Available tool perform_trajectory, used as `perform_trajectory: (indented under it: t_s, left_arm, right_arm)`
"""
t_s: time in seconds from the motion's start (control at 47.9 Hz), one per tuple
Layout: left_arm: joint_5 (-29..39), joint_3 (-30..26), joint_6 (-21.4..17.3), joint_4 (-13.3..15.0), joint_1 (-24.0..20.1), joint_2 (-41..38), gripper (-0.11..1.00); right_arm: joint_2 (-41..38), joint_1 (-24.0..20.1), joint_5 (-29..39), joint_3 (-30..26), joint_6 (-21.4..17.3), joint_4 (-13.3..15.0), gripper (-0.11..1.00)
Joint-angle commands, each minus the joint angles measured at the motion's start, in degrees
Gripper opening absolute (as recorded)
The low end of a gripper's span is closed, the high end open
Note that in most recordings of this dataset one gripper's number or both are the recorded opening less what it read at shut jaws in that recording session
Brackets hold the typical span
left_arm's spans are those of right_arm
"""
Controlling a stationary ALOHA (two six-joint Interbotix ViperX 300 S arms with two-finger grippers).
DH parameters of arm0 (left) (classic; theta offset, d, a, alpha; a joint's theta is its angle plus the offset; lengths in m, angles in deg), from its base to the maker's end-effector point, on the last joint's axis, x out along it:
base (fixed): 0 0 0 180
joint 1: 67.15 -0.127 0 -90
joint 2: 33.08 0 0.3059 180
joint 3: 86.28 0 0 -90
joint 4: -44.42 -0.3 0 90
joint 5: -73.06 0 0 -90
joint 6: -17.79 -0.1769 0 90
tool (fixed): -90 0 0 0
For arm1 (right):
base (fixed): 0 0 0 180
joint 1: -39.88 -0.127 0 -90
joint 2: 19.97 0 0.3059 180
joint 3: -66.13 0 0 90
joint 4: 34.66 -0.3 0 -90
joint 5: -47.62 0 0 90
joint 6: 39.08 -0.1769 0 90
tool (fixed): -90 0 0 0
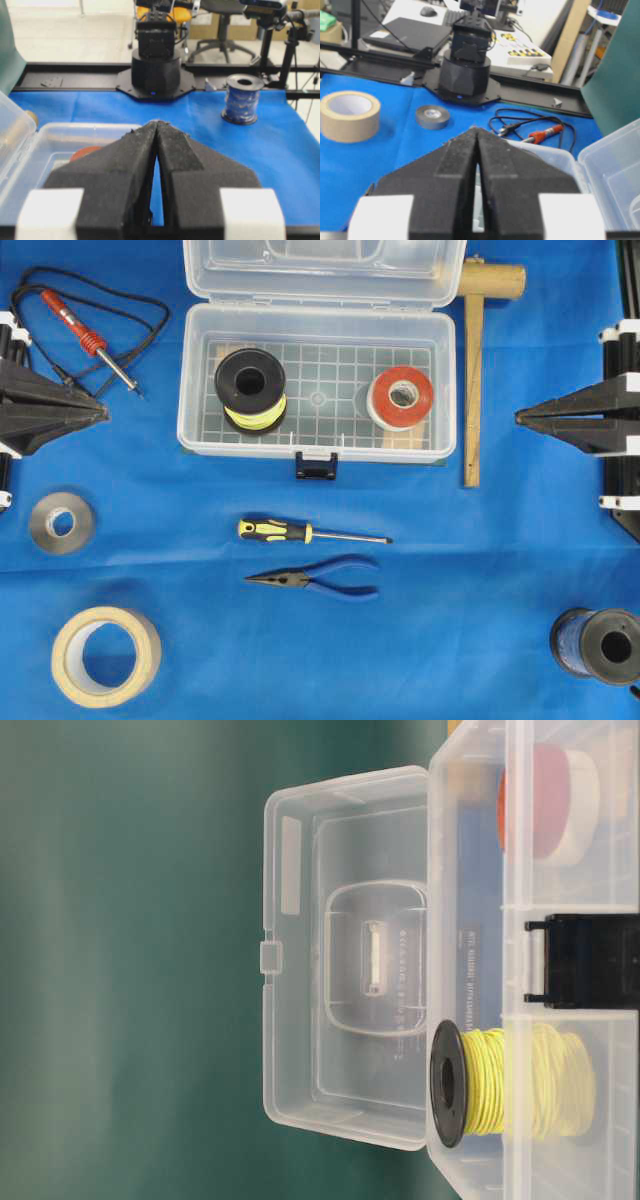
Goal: Close the tool box with the left arm.
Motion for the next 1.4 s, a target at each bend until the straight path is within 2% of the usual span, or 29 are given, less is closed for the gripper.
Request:
perform_trajectory:
  t_s: [0.0, 0.272, 0.522, 0.606, 0.794, 0.877, 0.982, 1.128, 1.378]
  left_arm:
    - [-0.8, -1.3, -0.9, 1.2, -0.1, -0.4, 0.0]
    - [-0.7, -3.2, -2.5, 1.6, -2.2, -1.7, 0.0]
    - [-0.8, -6.3, -2.5, 1.6, -11.6, -3.2, 0.01]
    - [-0.8, -7.6, -2.4, 1.6, -15.6, -3.4, 0.15]
    - [-0.4, -11.2, -2.5, 1.5, -24.0, -6.2, 0.72]
    - [-0.4, -13.1, -2.6, 1.5, -27.1, -8.8, 0.89]
    - [0.5, -16.3, -3.2, 1.4, -30.4, -13.6, 0.89]
    - [2.3, -21.1, -6.4, 1.5, -33.6, -21.5, 0.9]
    - [8.4, -33.7, -8.0, 1.5, -37.2, -37.1, 0.9]
  right_arm:
    - [-0.3, 1.4, -0.3, -2.7, -0.1, -0.1, 0.0]
    - [-0.3, 2.5, 2.8, -3.5, -0.1, -0.1, 0.0]
    - [-0.4, 2.8, 2.8, -3.5, -0.1, -0.1, 0.0]
    - [-0.6, 2.8, 3.1, -3.3, -0.1, -0.1, 0.0]
    - [-0.6, 3.0, 3.6, -3.6, 0.0, -0.1, 0.0]
    - [-0.6, 3.1, 3.9, -3.5, 0.0, -0.1, 0.0]
    - [-0.6, 3.2, 4.3, -3.5, 0.0, 0.0, 0.0]
    - [-0.6, 3.3, 4.7, -3.5, 0.0, -0.1, 0.0]
    - [-0.6, 3.3, 6.4, -3.3, -0.1, -0.1, 0.0]
